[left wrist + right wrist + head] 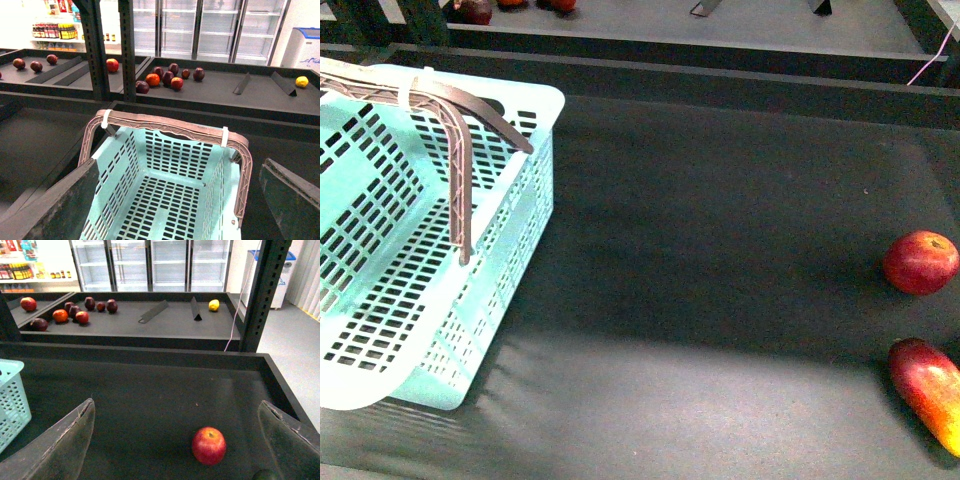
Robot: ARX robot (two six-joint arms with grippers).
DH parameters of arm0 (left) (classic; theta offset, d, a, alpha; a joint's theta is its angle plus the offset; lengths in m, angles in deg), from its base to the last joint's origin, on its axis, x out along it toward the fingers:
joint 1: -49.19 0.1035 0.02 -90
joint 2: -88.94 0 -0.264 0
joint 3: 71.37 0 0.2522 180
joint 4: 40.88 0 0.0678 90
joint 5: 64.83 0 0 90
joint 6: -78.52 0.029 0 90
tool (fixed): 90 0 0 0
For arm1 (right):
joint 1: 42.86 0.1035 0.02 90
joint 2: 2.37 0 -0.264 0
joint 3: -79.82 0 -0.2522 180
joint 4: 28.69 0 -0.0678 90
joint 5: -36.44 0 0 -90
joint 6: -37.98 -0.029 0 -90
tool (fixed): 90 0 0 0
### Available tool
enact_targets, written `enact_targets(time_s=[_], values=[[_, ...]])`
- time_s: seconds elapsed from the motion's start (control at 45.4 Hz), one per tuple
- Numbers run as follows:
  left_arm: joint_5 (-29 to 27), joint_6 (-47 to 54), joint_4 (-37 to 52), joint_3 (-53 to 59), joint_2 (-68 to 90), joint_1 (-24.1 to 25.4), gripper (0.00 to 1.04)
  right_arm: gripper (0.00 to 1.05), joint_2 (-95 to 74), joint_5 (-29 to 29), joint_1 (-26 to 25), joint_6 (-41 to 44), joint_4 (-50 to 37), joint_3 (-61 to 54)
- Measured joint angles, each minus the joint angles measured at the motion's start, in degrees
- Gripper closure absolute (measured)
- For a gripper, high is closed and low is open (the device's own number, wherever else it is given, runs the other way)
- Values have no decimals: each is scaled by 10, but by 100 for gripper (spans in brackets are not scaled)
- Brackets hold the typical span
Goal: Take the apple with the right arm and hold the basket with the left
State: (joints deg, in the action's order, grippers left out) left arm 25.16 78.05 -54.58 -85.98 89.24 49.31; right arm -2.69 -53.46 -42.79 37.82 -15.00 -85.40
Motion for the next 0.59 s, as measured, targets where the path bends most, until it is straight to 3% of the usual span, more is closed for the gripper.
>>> enact_targets(time_s=[0.132, 0.198, 0.264, 0.418, 0.594], values=[[-8, -2, -3, -1, 2, -2, 7, 9, 0, 0, 0, 0, 0, 0], [-169, -89, -139, -54, 86, -57, 7, 9, 0, 1, 0, 0, 0, 0], [-222, -150, -170, -69, 146, -71, 7, 9, 0, 0, 0, 0, 0, 0], [-202, -223, -102, -102, 236, -71, 7, 9, 0, 0, 0, 0, 0, 0], [-139, -334, 54, -188, 451, -43, 7, 9, 0, 0, 0, 0, 0, 0]])
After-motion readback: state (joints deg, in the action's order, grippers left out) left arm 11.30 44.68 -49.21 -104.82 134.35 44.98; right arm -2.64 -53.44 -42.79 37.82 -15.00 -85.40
